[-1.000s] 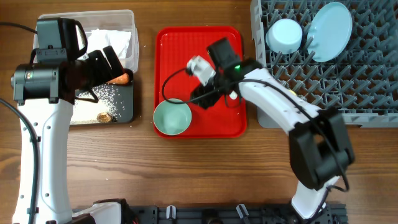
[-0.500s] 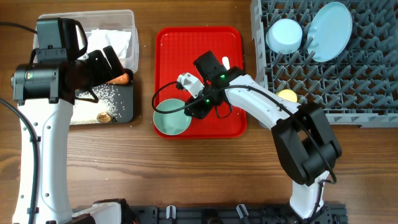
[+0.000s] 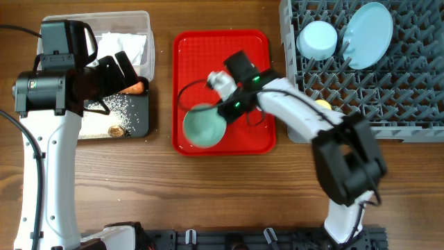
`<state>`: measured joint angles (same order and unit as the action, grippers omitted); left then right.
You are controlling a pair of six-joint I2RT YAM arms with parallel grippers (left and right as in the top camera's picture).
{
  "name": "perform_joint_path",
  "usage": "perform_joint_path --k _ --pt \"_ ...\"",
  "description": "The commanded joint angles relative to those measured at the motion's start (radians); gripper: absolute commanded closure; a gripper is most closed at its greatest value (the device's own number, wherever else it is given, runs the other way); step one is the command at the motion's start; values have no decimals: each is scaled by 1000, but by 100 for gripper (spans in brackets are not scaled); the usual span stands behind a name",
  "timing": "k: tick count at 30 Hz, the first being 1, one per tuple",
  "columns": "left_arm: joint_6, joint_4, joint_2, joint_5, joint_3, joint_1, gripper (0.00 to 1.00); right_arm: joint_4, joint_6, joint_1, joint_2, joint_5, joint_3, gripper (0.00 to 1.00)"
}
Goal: Sort waste into correct bins and load items into the dishwasher rack
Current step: 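Grasp the green bowl rim and lift it with the right gripper, then place the green bowl in the rack and open the right gripper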
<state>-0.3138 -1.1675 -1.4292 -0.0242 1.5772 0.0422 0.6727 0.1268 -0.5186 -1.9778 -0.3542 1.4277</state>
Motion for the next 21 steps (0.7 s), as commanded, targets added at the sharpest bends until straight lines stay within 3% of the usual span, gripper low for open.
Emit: perform_joint_path --k 1,9,14,21 --pt "-12 0 7 -1 0 1 0 -8 -79 106 190 238 67 96" --pt "-12 0 7 -1 0 1 0 -25 -107 219 378 861 67 96" --pt "-12 0 7 -1 0 1 0 -46 -100 242 359 1223 54 96" --pt "-12 0 7 -1 0 1 0 -61 -101 285 269 1487 51 96"
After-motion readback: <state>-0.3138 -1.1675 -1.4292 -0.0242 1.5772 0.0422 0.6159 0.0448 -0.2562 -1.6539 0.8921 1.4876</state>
